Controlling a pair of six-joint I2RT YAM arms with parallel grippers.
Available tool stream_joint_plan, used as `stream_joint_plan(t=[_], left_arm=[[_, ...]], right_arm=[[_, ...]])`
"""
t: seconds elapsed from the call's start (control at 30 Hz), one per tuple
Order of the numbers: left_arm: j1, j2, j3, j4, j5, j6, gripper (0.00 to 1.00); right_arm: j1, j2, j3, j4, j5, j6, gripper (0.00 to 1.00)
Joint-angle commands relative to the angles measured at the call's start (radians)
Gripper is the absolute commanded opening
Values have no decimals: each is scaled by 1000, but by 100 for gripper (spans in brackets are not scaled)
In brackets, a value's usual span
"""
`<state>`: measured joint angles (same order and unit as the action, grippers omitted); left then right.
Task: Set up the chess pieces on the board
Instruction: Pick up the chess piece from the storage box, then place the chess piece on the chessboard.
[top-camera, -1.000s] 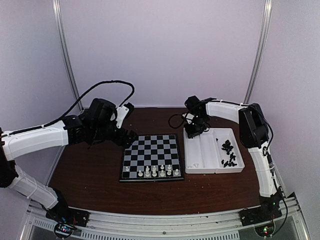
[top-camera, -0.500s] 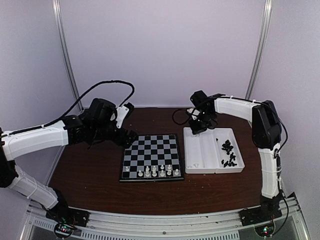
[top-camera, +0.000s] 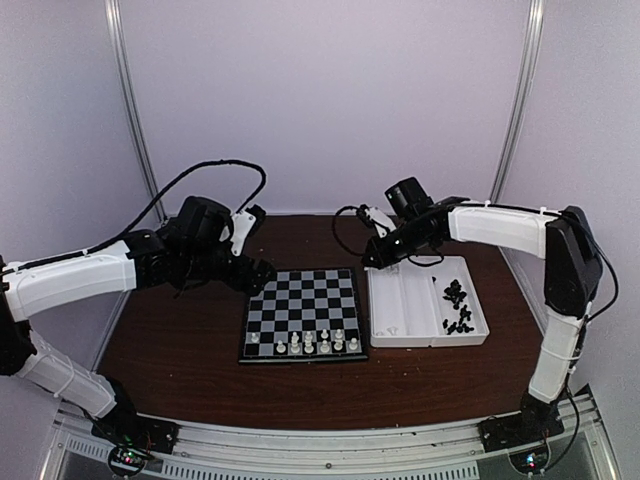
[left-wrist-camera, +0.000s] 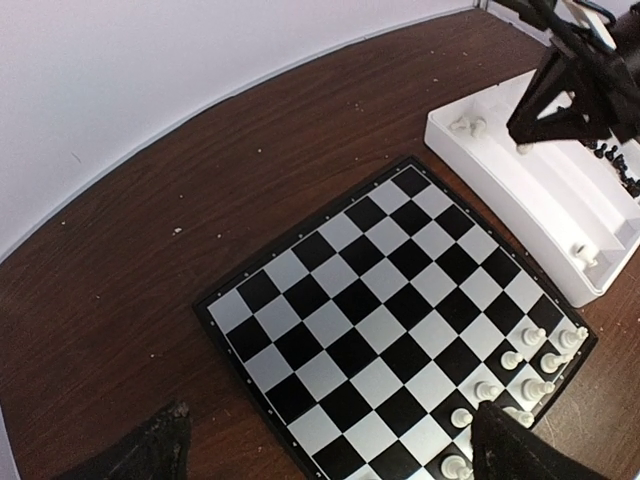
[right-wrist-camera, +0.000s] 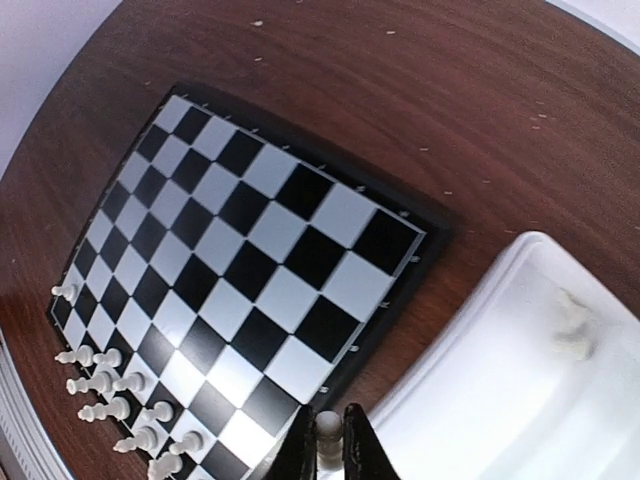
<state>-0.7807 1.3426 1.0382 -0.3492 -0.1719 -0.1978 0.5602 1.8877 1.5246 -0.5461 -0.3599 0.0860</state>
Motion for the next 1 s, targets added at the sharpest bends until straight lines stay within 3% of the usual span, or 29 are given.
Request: stream_joint_plan(t=[0.0, 0.23, 0.7, 0.97], left_arm=[[16, -34, 0, 4, -1, -29, 98], [20, -82, -27, -14, -13, -27, 98], [21, -104, -35, -21, -27, -18, 98], [21, -85, -13, -26, -25, -12, 98]], right_arm=[[69, -39, -119, 292, -98, 48, 12], [133, 9, -247, 569, -46, 133, 11], [250, 119, -343, 727, 206, 71, 11], [260, 134, -411, 810, 242, 87, 14]])
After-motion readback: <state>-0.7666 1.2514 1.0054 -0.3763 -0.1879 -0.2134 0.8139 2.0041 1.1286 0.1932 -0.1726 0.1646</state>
